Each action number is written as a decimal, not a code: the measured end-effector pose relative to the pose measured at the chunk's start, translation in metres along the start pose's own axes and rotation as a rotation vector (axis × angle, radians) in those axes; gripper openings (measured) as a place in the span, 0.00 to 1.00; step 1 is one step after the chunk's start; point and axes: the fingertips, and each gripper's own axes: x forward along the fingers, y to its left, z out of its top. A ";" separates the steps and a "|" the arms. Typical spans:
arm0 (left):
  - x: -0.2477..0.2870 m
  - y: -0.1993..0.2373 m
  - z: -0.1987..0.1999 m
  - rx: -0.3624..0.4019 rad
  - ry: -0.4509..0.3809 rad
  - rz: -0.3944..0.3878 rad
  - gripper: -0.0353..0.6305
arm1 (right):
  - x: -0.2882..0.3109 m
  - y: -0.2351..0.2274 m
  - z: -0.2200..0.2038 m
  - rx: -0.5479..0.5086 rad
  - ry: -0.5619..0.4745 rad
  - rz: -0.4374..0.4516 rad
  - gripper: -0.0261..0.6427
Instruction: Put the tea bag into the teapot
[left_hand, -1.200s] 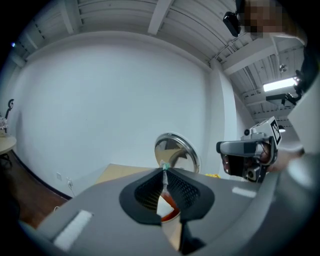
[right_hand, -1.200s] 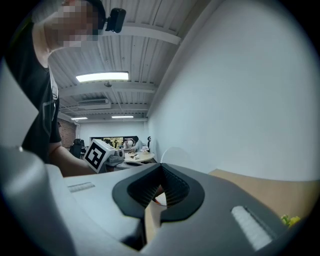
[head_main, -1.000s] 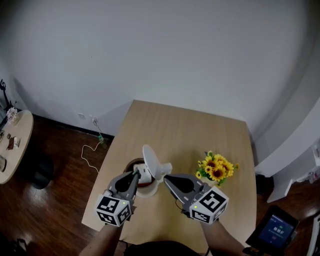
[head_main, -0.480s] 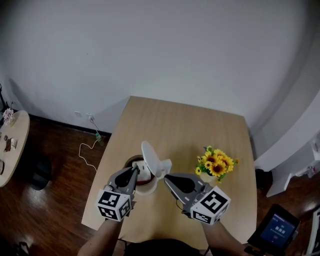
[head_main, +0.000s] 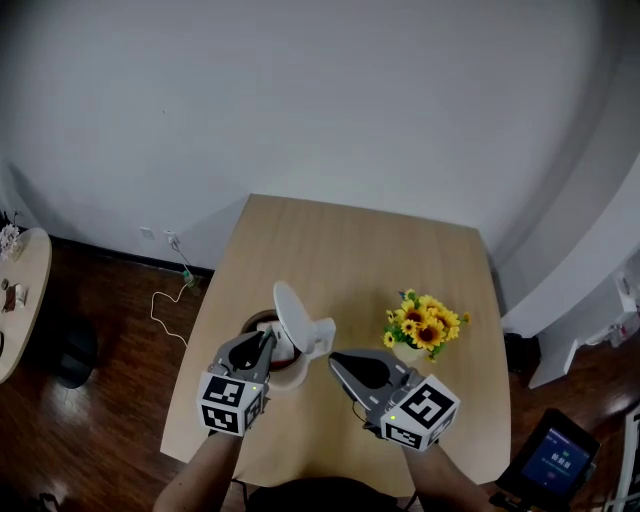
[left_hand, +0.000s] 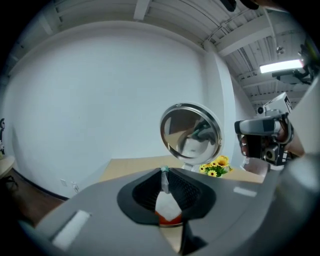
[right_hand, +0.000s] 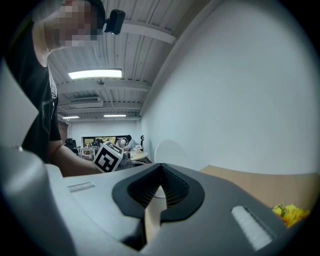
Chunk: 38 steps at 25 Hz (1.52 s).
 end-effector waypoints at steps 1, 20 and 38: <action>0.001 0.001 -0.002 0.005 0.010 0.008 0.14 | 0.000 0.000 0.000 -0.001 0.000 0.000 0.04; -0.072 -0.020 0.026 -0.031 -0.184 -0.019 0.06 | -0.011 0.007 0.002 -0.028 -0.028 0.035 0.04; -0.183 -0.133 0.043 -0.047 -0.257 -0.061 0.06 | -0.094 0.081 0.029 -0.064 -0.053 0.101 0.04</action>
